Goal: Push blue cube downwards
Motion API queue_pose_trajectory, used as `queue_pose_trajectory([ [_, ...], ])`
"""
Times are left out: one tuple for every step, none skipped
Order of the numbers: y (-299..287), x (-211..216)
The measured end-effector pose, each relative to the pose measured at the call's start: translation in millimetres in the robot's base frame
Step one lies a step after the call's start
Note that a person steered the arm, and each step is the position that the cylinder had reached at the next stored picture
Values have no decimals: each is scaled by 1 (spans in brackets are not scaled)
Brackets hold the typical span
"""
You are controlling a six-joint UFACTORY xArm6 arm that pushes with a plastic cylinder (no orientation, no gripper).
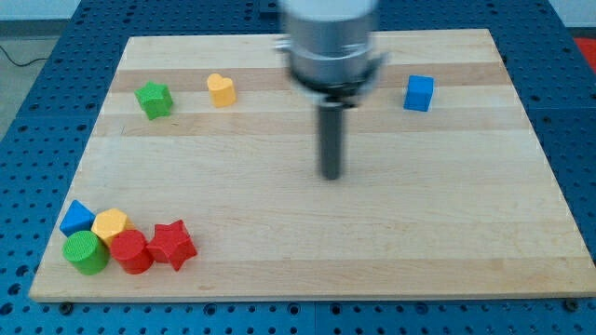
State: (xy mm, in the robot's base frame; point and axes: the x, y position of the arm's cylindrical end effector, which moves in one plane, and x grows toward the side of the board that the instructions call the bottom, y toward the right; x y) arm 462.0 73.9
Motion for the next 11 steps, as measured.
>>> queue_pose_trajectory([
  [127,-35],
  [236,-87],
  [259,-139],
  [198,-151],
  [88,-141],
  [-10,-107],
  [-62,-67],
  [-63,-90],
  [-33,-124],
  [20,-115],
  [30,-85],
])
